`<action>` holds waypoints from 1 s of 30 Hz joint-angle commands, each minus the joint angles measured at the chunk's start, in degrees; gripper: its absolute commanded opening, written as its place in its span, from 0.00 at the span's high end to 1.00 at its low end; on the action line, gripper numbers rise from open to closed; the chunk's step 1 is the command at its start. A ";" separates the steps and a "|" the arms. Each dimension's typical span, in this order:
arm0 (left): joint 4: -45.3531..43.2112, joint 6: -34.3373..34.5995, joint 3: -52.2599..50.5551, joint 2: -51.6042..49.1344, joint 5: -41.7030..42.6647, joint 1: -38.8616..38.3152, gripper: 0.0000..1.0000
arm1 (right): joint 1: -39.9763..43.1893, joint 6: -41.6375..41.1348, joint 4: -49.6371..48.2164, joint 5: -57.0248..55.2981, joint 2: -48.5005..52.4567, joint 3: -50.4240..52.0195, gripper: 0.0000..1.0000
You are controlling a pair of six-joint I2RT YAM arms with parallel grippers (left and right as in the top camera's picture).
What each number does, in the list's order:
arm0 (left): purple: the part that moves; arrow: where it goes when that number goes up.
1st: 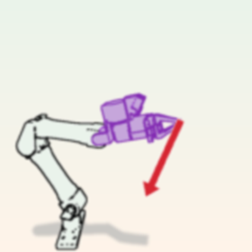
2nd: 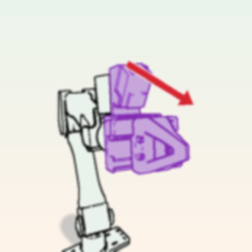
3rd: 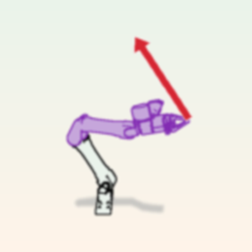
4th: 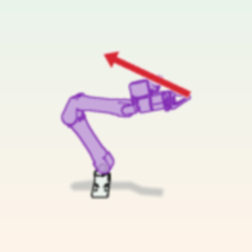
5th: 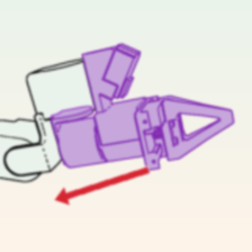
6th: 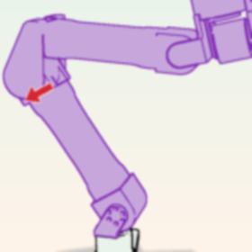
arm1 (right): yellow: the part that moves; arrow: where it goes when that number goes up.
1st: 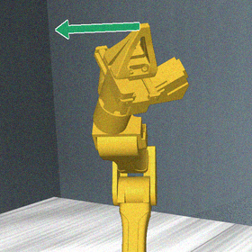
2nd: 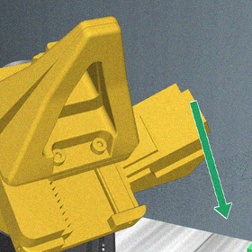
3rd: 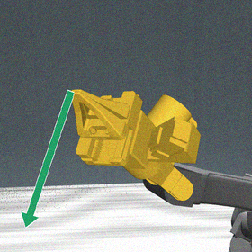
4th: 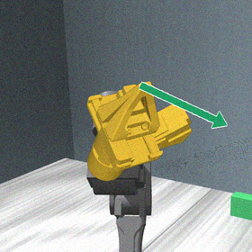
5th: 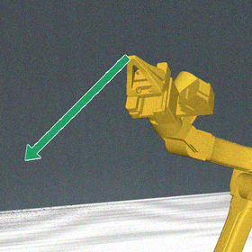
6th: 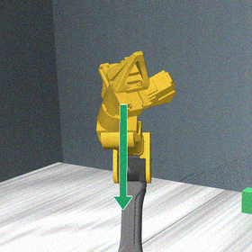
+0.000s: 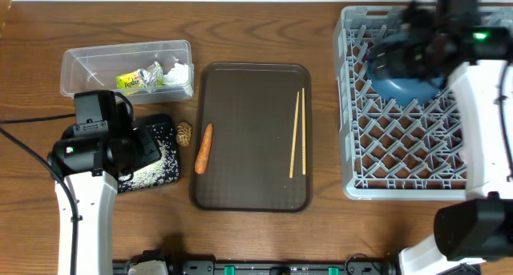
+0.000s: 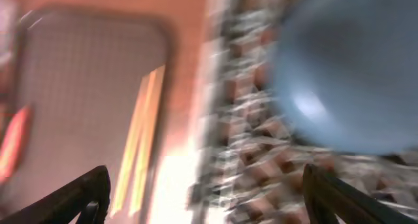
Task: Sort waste into correct bins and load items into the dishwasher rack
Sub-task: 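Release the bowl and raise the right gripper from the rack, then reach the left gripper to the chopsticks on the tray and grasp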
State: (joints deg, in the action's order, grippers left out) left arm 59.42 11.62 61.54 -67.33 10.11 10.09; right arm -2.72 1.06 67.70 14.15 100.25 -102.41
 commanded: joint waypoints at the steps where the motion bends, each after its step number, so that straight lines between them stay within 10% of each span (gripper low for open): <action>1: 0.13 -0.13 0.57 -0.02 -0.28 0.24 0.54 | -7.13 -1.53 1.73 3.82 0.17 0.50 0.13; 11: -1.40 -0.13 0.57 -0.50 1.20 -5.03 0.54 | -16.98 -14.38 4.11 -15.61 -0.50 0.94 0.11; 30: -29.90 5.27 0.57 -27.34 1.20 -41.77 0.53 | 9.38 -13.22 16.09 -20.17 -8.63 0.96 0.02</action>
State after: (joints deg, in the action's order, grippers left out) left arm 31.77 14.24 61.60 -90.98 11.49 -28.67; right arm 4.27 -12.60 82.96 -5.61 91.70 -101.60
